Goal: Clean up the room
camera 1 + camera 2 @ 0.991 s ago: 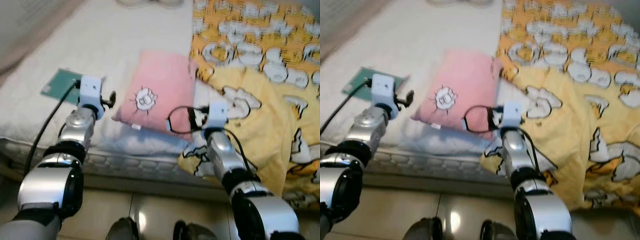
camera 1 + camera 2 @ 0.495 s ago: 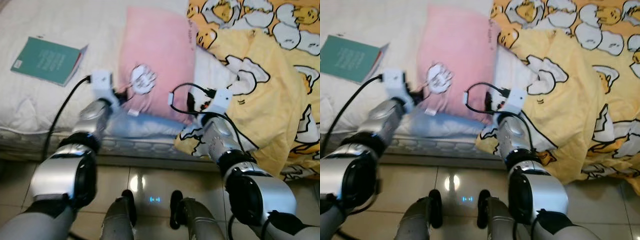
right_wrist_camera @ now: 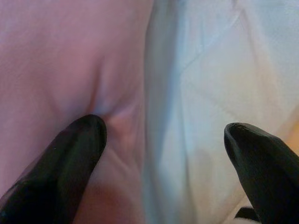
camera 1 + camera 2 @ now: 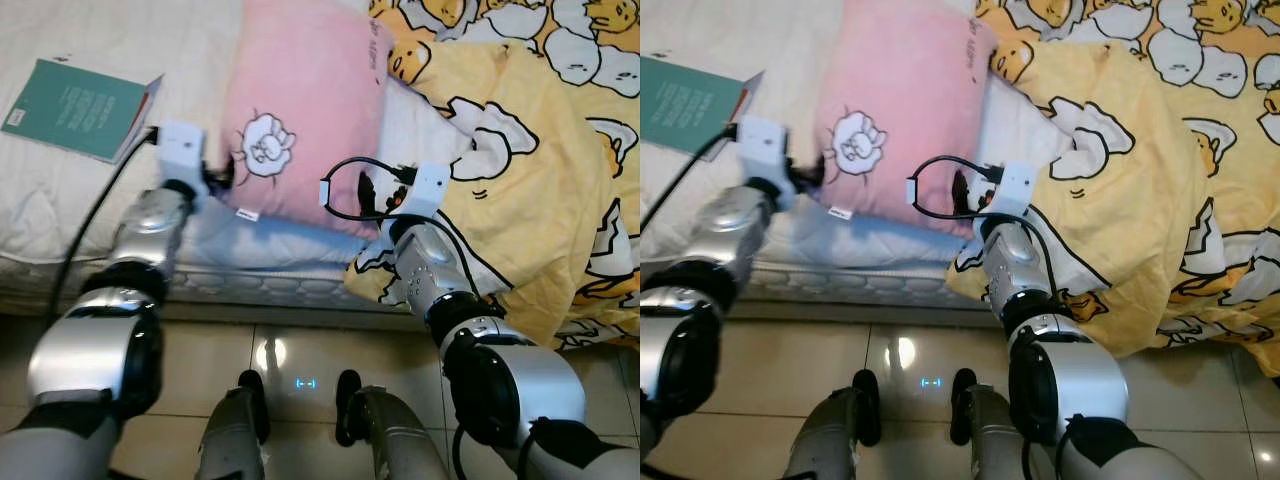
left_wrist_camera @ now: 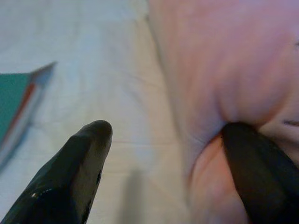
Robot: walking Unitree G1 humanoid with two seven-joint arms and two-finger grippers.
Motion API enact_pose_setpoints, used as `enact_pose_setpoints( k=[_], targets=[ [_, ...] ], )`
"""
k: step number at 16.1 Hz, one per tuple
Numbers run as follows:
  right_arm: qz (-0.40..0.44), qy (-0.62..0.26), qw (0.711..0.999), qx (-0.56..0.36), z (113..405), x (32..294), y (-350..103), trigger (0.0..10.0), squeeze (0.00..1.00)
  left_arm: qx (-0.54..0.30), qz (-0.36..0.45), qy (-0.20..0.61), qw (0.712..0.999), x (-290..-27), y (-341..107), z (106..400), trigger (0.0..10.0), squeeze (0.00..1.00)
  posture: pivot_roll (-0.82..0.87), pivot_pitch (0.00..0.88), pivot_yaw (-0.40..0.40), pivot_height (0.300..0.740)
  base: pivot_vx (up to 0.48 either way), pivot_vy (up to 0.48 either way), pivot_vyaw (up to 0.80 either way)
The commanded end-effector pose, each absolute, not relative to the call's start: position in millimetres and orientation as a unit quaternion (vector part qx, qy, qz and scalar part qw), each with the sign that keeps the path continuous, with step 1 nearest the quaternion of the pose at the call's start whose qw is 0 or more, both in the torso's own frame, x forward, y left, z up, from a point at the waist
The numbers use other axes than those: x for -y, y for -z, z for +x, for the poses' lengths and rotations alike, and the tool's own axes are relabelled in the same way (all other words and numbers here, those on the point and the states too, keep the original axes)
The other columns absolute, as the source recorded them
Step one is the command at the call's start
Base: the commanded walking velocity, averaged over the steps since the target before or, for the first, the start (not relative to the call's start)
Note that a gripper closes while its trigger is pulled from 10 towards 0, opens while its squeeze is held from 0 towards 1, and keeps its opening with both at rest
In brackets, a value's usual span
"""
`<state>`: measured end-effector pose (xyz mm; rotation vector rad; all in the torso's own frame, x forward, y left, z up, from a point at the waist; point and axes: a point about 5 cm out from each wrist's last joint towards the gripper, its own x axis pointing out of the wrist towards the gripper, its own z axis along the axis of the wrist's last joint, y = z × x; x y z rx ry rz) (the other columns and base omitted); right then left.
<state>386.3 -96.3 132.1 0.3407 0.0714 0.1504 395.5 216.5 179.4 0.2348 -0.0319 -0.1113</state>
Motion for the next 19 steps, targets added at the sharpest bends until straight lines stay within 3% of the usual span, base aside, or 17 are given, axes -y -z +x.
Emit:
enact_pose_setpoints(
  k=[1,5,9,10,15,19],
  targets=[
    [0.144,-0.073,0.987,-0.022,383,99,-129,10.0,0.0,0.023,0.143,0.043,0.989,-229,-179,391,10.0,0.0,-0.08,0.379,-0.047,0.74,0.0,0.0,0.0],
    [0.107,-0.054,0.992,0.049,384,115,-144,10.0,0.0,0.077,0.133,0.005,0.988,-255,-203,387,10.0,0.0,-0.07,0.369,-0.05,0.74,0.0,0.0,0.0],
    [0.093,-0.066,0.988,0.101,389,116,-168,10.0,0.0,0.109,0.027,0.007,0.994,-264,-222,389,10.0,0.0,-0.07,0.364,-0.058,0.74,0.0,0.0,0.0],
    [0.154,-0.061,0.983,0.077,393,116,-167,10.0,0.0,0.085,-0.021,0.034,0.996,-259,-215,391,10.0,0.0,-0.07,0.364,-0.059,0.74,0.0,0.0,0.0],
    [0.282,-0.114,0.952,-0.012,393,95,-149,10.0,0.0,0.026,-0.09,0.12,0.988,-225,-196,398,10.0,0.0,-0.06,0.361,-0.072,0.74,0.0,0.0,0.0],
    [0.295,-0.159,0.94,-0.058,385,67,-137,10.0,0.0,-0.013,-0.152,0.217,0.964,-187,-184,400,10.0,0.0,-0.06,0.363,-0.071,0.74,0.0,0.0,0.0]
  ],
)
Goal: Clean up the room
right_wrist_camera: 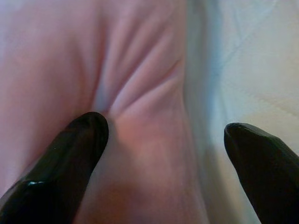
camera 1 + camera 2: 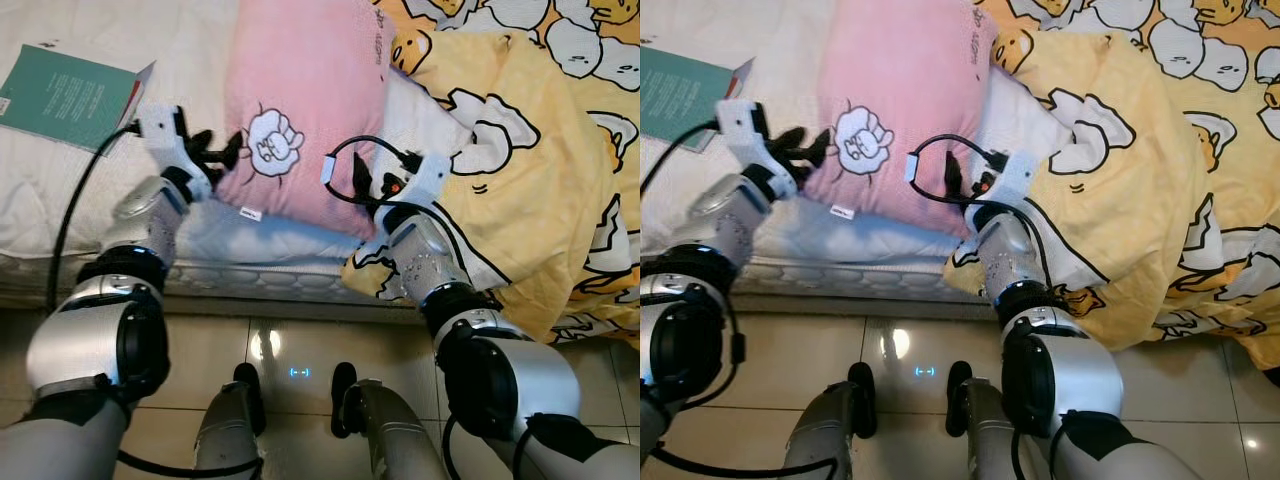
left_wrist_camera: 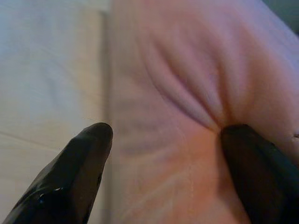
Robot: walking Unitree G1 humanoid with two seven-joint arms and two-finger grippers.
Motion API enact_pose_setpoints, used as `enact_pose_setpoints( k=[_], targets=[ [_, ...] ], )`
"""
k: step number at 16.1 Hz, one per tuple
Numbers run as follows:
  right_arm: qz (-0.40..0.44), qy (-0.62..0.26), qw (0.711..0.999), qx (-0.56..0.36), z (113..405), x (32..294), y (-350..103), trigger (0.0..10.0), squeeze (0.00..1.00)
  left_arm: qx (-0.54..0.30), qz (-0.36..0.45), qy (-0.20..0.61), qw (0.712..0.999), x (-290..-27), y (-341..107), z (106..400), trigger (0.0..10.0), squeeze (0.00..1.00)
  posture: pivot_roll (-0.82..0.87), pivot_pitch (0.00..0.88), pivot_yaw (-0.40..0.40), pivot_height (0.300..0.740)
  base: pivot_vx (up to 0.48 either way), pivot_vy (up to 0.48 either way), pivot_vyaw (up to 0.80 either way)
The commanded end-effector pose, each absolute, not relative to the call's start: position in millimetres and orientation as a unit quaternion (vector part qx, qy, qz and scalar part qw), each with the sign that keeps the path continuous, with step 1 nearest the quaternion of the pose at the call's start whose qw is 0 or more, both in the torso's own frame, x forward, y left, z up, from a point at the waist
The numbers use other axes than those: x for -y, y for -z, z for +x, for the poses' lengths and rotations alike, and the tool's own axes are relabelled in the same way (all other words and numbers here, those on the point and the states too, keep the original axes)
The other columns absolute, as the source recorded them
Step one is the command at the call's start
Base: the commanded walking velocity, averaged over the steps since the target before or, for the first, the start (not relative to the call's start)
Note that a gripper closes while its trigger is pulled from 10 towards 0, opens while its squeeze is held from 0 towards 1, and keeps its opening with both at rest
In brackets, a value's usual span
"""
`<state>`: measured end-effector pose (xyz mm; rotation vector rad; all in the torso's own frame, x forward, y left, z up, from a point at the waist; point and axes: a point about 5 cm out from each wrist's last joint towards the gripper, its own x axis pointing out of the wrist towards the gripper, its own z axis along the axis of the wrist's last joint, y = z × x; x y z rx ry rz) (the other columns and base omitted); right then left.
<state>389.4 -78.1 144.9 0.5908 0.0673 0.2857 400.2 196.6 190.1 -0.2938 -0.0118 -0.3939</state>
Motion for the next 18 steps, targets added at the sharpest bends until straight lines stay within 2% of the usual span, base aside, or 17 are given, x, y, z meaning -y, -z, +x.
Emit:
enact_pose_setpoints(
  k=[1,3,4,5,6,7,8,9,10,11,12,14,16,17,18],
  targets=[
    [0.298,-0.173,0.936,-0.068,383,58,-136,10.0,0.0,-0.017,-0.176,0.248,0.953,-178,-181,398,10.0,0.0,-0.07,0.363,-0.07,0.74,0.0,0.0,0.0],
    [0.316,-0.167,0.931,-0.079,383,56,-134,10.0,0.0,-0.008,-0.214,0.277,0.937,-171,-183,397,10.0,0.0,-0.06,0.364,-0.07,0.74,0.0,0.0,0.0],
    [0.328,-0.158,0.928,-0.083,383,57,-133,1.5,0.0,-0.007,-0.223,0.294,0.929,-167,-181,396,10.0,0.0,-0.06,0.366,-0.07,0.74,0.0,0.0,0.0],
    [0.336,-0.153,0.926,-0.085,383,59,-132,0.0,0.0,-0.015,-0.201,0.306,0.93,-165,-177,394,6.7,0.0,-0.05,0.364,-0.072,0.74,0.0,0.0,0.0],
    [0.336,-0.15,0.926,-0.086,383,60,-131,0.0,0.0,-0.022,-0.173,0.298,0.938,-169,-172,392,0.0,0.0,-0.05,0.363,-0.072,0.74,0.0,0.0,0.0],
    [0.336,-0.149,0.926,-0.087,383,61,-130,0.0,0.0,-0.026,-0.163,0.291,0.942,-172,-171,392,0.0,0.0,-0.05,0.36,-0.074,0.74,0.0,0.0,0.0],
    [0.335,-0.147,0.927,-0.087,382,63,-128,0.0,0.0,-0.035,-0.105,0.249,0.962,-185,-167,392,0.0,0.0,-0.04,0.361,-0.072,0.74,0.0,0.0,0.0],
    [0.332,-0.143,0.928,-0.089,381,65,-125,0.0,0.0,-0.013,-0.038,0.16,0.986,-210,-176,394,0.0,0.0,-0.04,0.358,-0.072,0.74,0.0,0.0,0.0],
    [0.331,-0.142,0.928,-0.09,381,66,-125,0.0,0.0,-0.001,-0.021,0.127,0.992,-218,-182,395,0.0,0.0,-0.04,0.357,-0.072,0.74,0.0,0.0,0.0],
    [0.329,-0.141,0.929,-0.091,381,66,-123,0.0,0.0,0.019,0.02,0.085,0.996,-232,-194,395,2.7,0.0,-0.04,0.351,-0.069,0.74,0.0,0.0,0.0],
    [0.32,-0.142,0.932,-0.091,380,66,-122,0.0,0.0,0.087,0.0,0.073,0.994,-247,-226,395,10.0,0.0,-0.04,0.35,-0.067,0.74,0.0,0.0,0.0],
    [0.31,-0.147,0.935,-0.09,379,66,-121,0.0,0.0,0.113,-0.013,0.1,0.988,-250,-242,393,10.0,0.0,-0.04,0.341,-0.066,0.74,0.0,0.0,0.0],
    [0.306,-0.147,0.936,-0.091,379,67,-120,0.0,0.0,0.103,-0.022,0.141,0.984,-245,-241,392,10.0,0.0,-0.03,0.335,-0.07,0.74,0.0,0.0,0.0],
    [0.303,-0.146,0.937,-0.091,378,68,-119,0.0,0.0,0.084,-0.018,0.146,0.986,-241,-233,392,10.0,1.0,-0.03,0.336,-0.07,0.74,0.0,0.0,0.0],
    [0.303,-0.146,0.937,-0.091,379,68,-119,0.0,0.0,0.077,-0.015,0.147,0.986,-239,-229,393,10.0,1.0,-0.03,0.339,-0.073,0.74,0.0,0.0,0.0]
  ],
)
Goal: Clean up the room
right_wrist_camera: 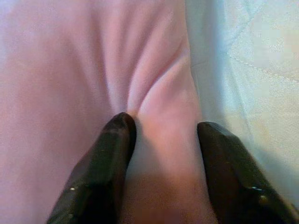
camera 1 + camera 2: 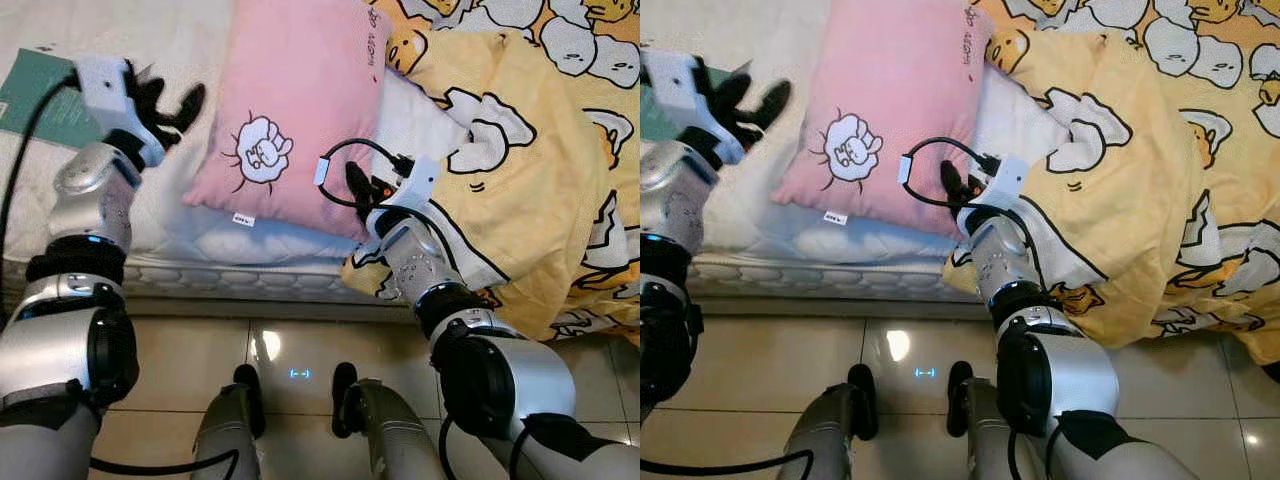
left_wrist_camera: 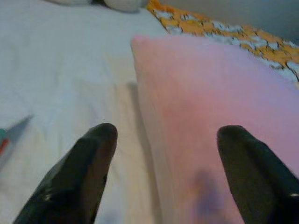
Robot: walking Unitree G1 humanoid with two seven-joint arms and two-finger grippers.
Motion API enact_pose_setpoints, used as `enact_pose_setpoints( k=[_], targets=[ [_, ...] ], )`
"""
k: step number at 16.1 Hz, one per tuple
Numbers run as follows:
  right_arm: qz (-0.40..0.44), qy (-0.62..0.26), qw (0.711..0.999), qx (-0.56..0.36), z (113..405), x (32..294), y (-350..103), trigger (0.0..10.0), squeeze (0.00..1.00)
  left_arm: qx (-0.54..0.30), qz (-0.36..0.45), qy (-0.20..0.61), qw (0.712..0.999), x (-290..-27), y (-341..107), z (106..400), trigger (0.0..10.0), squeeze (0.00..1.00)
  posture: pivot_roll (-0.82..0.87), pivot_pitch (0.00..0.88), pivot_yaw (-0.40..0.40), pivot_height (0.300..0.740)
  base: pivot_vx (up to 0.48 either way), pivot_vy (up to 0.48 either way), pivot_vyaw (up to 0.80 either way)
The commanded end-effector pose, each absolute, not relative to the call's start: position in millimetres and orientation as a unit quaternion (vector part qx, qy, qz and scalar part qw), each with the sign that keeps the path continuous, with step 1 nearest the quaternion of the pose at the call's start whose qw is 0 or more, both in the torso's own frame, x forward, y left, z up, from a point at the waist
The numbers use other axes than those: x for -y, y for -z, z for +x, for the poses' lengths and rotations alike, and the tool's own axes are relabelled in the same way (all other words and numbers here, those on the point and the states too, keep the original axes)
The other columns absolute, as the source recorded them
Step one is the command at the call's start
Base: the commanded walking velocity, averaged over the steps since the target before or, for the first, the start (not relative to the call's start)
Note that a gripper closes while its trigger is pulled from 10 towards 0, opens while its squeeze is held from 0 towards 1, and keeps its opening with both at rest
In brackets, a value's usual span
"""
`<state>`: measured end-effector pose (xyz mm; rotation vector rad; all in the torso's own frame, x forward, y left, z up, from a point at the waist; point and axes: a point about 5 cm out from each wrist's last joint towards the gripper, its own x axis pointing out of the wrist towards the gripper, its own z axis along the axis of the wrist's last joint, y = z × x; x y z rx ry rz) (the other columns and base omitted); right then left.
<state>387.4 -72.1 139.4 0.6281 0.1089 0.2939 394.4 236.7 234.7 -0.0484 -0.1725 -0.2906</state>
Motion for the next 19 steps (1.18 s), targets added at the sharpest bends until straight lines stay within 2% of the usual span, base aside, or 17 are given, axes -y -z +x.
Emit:
enact_pose_setpoints(
  k=[1,4,6,9,12,14,16,19],
  targets=[
    [0.3,-0.145,0.939,-0.088,379,70,-120,0.0,0.0,0.037,-0.039,0.167,0.984,-229,-216,393,10.0,1.0,-0.04,0.342,-0.072,0.74,0.0,0.0,0.0],
    [0.299,-0.144,0.94,-0.085,379,71,-120,0.0,0.0,-0.001,-0.052,0.181,0.982,-223,-205,389,10.0,1.0,-0.05,0.347,-0.074,0.74,0.0,0.0,0.0],
    [0.293,-0.145,0.942,-0.082,379,73,-120,0.0,0.0,0.018,-0.06,0.191,0.98,-228,-218,385,10.0,1.0,-0.06,0.349,-0.073,0.74,0.0,0.0,0.0],
    [0.292,-0.143,0.942,-0.084,379,75,-118,0.0,0.0,0.025,-0.045,0.213,0.976,-220,-223,381,10.0,1.0,-0.05,0.35,-0.077,0.74,0.0,0.0,0.0],
    [0.289,-0.146,0.942,-0.087,378,74,-117,0.0,0.0,0.068,-0.022,0.209,0.975,-232,-253,369,10.0,1.0,-0.05,0.352,-0.082,0.74,0.0,0.0,0.0],
    [0.288,-0.147,0.942,-0.088,378,74,-116,0.0,0.0,0.002,-0.012,0.255,0.967,-221,-240,359,10.0,1.0,-0.04,0.353,-0.084,0.74,0.0,0.0,0.0],
    [0.287,-0.149,0.942,-0.089,377,73,-116,0.0,0.0,-0.052,-0.01,0.24,0.969,-219,-214,356,10.0,1.0,-0.03,0.355,-0.087,0.74,0.0,0.0,0.0],
    [0.284,-0.155,0.942,-0.088,377,70,-118,0.0,0.0,-0.07,-0.02,0.224,0.972,-213,-194,356,10.0,1.0,-0.04,0.356,-0.093,0.74,0.0,0.0,0.0]
  ],
)
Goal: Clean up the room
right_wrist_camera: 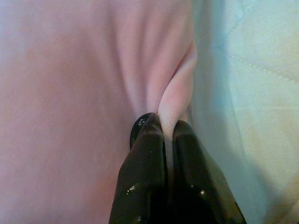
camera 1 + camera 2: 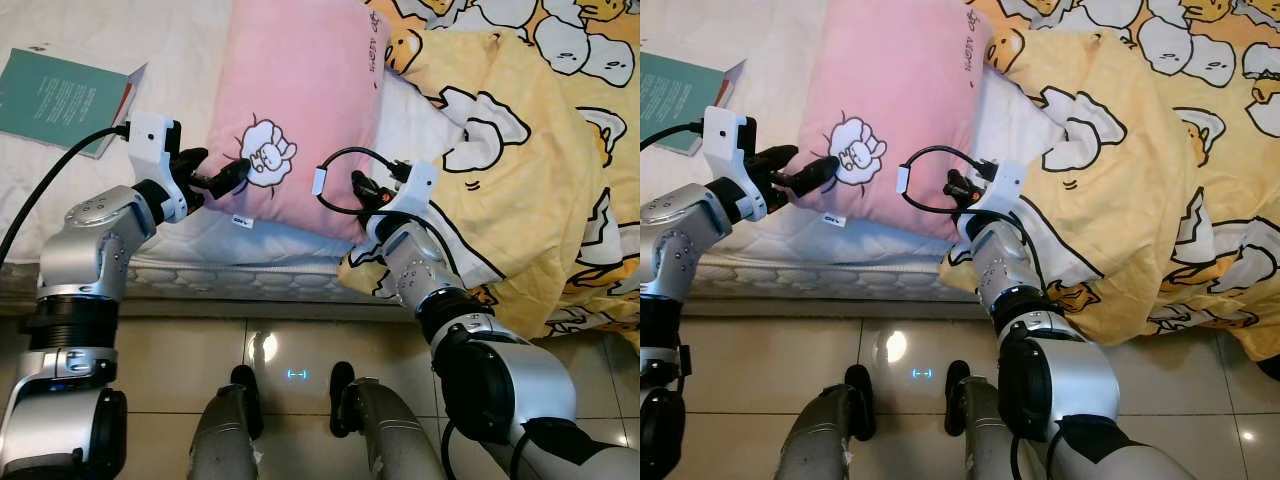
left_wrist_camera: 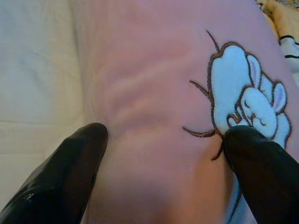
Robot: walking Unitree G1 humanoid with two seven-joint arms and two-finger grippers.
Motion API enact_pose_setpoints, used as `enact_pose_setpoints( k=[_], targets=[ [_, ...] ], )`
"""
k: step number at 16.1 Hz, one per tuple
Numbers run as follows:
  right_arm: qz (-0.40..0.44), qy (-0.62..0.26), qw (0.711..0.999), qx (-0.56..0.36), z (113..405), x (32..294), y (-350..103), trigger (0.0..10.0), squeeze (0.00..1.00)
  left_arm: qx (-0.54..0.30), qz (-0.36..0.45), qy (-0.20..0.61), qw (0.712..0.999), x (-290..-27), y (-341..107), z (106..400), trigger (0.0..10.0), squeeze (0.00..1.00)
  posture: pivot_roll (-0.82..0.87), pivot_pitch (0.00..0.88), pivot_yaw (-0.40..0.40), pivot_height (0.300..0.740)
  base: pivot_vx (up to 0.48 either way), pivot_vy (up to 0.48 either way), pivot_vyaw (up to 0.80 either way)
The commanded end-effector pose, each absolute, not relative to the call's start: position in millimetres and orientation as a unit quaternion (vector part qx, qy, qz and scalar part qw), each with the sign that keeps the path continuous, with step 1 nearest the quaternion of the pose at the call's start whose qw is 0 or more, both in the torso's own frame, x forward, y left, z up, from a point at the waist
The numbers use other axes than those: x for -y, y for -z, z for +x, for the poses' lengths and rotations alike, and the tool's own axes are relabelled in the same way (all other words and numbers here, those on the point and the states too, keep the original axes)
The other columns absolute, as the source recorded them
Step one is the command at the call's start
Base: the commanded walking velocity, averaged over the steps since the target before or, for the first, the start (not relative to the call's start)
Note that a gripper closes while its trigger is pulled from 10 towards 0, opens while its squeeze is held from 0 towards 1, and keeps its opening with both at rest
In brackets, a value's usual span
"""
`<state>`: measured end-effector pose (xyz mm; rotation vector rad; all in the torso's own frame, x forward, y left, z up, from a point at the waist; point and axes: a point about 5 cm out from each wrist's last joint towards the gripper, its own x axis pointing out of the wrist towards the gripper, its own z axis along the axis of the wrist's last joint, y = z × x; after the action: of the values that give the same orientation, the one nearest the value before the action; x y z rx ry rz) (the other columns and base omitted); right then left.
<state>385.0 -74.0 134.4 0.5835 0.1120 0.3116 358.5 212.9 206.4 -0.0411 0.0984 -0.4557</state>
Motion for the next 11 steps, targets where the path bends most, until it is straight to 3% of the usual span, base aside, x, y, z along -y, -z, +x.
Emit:
enact_pose_setpoints(
  k=[1,3,4,9,10,11],
  targets=[
    [0.282,-0.157,0.942,-0.086,378,69,-119,0.0,0.0,-0.067,-0.018,0.216,0.974,-210,-188,358,10.0,1.0,-0.04,0.354,-0.095,0.74,0.0,0.0,0.0],
    [0.278,-0.162,0.943,-0.084,378,68,-120,0.0,0.0,-0.059,0.002,0.203,0.977,-204,-178,362,10.0,1.0,-0.03,0.354,-0.098,0.74,0.0,0.0,0.0],
    [0.276,-0.165,0.943,-0.083,378,67,-120,0.0,0.0,-0.056,-0.033,0.19,0.98,-199,-169,368,10.0,0.0,-0.03,0.354,-0.098,0.74,0.0,0.0,0.0],
    [0.267,-0.172,0.945,-0.082,378,65,-121,0.0,0.0,-0.143,-0.072,0.161,0.974,-173,-111,369,10.0,0.0,-0.04,0.333,-0.102,0.74,0.0,0.0,0.0],
    [0.264,-0.173,0.946,-0.077,380,67,-124,0.0,0.0,-0.148,-0.073,0.145,0.976,-174,-106,369,0.0,0.0,-0.04,0.304,-0.107,0.74,0.0,0.0,0.0],
    [0.258,-0.177,0.947,-0.072,381,67,-127,0.0,0.0,-0.144,-0.071,0.13,0.979,-176,-105,370,0.0,0.0,-0.04,0.301,-0.11,0.74,0.0,0.0,0.0]
  ],
)
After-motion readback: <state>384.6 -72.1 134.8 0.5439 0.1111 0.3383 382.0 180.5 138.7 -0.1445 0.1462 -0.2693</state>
